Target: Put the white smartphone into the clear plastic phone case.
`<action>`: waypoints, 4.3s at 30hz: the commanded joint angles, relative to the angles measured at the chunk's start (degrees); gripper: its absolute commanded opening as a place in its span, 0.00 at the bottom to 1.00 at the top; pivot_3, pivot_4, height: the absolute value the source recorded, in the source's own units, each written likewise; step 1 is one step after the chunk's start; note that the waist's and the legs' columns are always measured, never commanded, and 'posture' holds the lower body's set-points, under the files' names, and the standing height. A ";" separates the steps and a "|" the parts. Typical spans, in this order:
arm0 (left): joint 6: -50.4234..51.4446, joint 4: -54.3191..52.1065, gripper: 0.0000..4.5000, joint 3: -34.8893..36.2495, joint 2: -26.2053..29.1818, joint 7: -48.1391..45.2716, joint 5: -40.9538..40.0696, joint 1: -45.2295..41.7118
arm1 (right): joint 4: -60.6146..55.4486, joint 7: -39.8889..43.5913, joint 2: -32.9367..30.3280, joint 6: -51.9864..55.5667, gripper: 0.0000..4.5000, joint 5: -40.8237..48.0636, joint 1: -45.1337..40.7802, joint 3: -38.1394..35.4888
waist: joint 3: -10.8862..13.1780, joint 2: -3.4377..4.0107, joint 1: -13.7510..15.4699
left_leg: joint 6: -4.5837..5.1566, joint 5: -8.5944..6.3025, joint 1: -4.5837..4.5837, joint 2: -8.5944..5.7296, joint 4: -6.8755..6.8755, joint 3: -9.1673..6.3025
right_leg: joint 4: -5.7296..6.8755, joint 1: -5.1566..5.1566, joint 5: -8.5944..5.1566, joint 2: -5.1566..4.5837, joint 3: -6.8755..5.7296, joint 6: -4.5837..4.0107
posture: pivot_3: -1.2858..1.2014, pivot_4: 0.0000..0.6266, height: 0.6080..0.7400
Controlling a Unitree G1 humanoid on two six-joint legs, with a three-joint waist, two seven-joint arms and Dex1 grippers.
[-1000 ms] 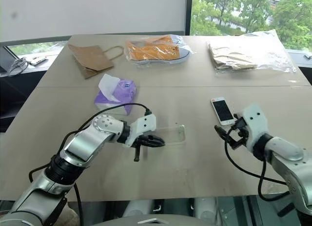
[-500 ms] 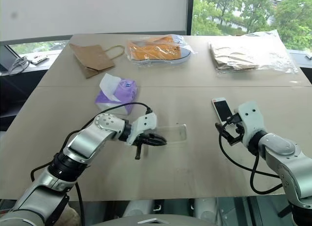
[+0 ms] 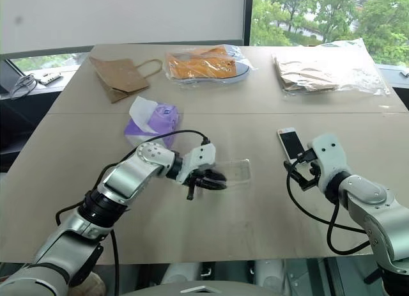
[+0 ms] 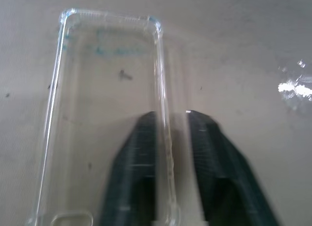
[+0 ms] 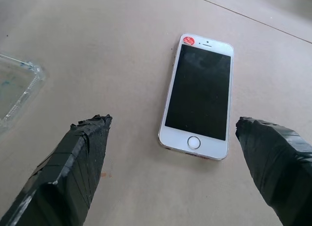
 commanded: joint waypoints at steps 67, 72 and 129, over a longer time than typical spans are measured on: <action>-6.16 -23.23 1.00 36.08 10.09 10.93 -28.19 39.49 | 34.70 55.12 -5.61 -38.60 0.64 -22.44 -41.00 40.25 | 0.30 0.27 0.10 | -0.01 -0.01 -0.25 0.05 -0.14 0.09 | -0.09 -0.38 0.04 -0.13 -0.05 -0.40 | 0.52 0.24 1.00; -7.01 -23.90 1.00 36.32 9.66 11.89 -27.59 41.24 | 37.58 57.75 -4.26 -41.13 0.64 -26.39 -41.89 42.77 | 0.30 0.28 -0.14 | -0.25 0.13 -0.74 0.03 0.00 0.09 | -0.07 -0.80 0.16 -0.15 -0.07 -0.24 | 0.52 0.24 1.00; -11.87 -21.07 1.00 34.31 8.57 11.42 -24.00 42.33 | 31.99 60.78 0.44 -24.47 0.99 -31.81 -44.94 43.79 | 0.27 0.28 -0.24 | -0.24 0.13 -0.73 0.04 0.02 0.11 | 0.05 -0.88 0.20 -0.07 -0.28 -0.23 | 0.52 0.24 1.00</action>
